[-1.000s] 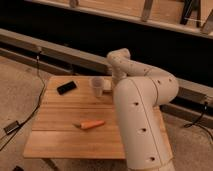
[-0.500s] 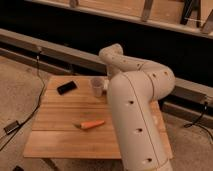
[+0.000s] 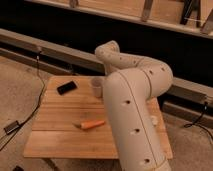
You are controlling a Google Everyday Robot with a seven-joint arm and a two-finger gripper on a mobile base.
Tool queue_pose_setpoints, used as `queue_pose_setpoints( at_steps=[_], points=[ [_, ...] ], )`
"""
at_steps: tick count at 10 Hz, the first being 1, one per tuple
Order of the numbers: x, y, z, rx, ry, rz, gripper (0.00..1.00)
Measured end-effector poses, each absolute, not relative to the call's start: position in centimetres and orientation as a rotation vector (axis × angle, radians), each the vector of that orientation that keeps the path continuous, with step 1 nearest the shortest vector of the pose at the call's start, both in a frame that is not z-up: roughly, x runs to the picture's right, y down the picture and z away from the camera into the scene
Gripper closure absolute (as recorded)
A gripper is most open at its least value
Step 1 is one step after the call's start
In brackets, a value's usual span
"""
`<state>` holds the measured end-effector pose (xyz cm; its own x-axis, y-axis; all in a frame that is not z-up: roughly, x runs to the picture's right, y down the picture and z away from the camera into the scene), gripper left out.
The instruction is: Pick up the ceramic bowl
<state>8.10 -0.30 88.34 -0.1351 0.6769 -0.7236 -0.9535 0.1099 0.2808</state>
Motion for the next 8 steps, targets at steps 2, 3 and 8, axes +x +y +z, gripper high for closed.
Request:
queue_pose_setpoints(
  at_steps=[2,3,8],
  points=[
    [7.8,-1.3,87.0,-0.382,0.898,1.467,1.00],
    [7.7,-1.7,86.1,-0.371,0.900,1.465,1.00],
    [6.6,-2.9,83.4,-0.351,0.881,1.454,1.00]
  ],
)
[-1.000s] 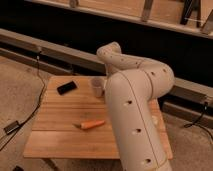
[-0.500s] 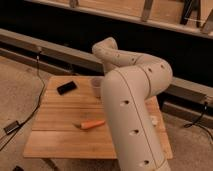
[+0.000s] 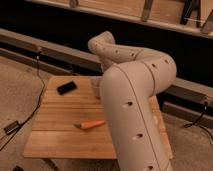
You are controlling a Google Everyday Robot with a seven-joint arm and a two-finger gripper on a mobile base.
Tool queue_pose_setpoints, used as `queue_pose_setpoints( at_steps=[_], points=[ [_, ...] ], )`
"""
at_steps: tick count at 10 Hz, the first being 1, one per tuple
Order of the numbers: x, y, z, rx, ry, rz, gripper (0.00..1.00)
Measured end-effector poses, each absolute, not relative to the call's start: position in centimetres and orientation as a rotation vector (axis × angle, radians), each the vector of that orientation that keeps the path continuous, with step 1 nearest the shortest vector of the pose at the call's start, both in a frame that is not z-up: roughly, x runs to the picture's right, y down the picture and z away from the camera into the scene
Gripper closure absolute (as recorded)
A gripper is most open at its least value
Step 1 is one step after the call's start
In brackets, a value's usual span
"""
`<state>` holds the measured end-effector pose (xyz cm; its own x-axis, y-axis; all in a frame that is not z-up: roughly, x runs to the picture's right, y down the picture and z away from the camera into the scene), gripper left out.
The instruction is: Pick up the ceramic bowl
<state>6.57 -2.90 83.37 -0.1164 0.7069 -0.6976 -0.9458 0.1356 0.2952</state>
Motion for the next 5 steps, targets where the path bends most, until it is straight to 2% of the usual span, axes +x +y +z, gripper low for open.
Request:
queue_pose_setpoints(
  at_steps=[5],
  points=[
    [6.12,-2.74,82.67,-0.297,0.963,1.401,1.00]
  ],
)
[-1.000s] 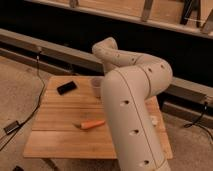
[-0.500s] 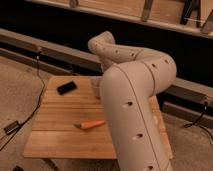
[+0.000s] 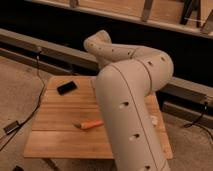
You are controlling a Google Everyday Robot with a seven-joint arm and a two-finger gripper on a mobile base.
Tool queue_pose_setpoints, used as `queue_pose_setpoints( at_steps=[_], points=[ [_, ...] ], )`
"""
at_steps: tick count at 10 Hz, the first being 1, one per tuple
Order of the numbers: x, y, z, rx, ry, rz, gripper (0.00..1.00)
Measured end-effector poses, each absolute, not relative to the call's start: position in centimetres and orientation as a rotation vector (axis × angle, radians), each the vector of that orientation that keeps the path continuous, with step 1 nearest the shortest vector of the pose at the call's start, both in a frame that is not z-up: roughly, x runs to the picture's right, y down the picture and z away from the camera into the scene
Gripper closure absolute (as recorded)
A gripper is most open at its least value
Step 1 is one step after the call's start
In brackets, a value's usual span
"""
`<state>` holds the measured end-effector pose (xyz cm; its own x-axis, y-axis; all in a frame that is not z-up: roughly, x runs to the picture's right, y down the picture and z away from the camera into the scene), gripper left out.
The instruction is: Pick up the ceramic bowl
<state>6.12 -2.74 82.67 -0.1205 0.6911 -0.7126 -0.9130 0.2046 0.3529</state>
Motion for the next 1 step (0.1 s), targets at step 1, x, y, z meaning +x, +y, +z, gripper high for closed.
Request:
queue_pose_setpoints(
  at_steps=[1],
  points=[
    [6.07,-2.70,82.69,-0.290,0.976,1.393,1.00]
  ],
)
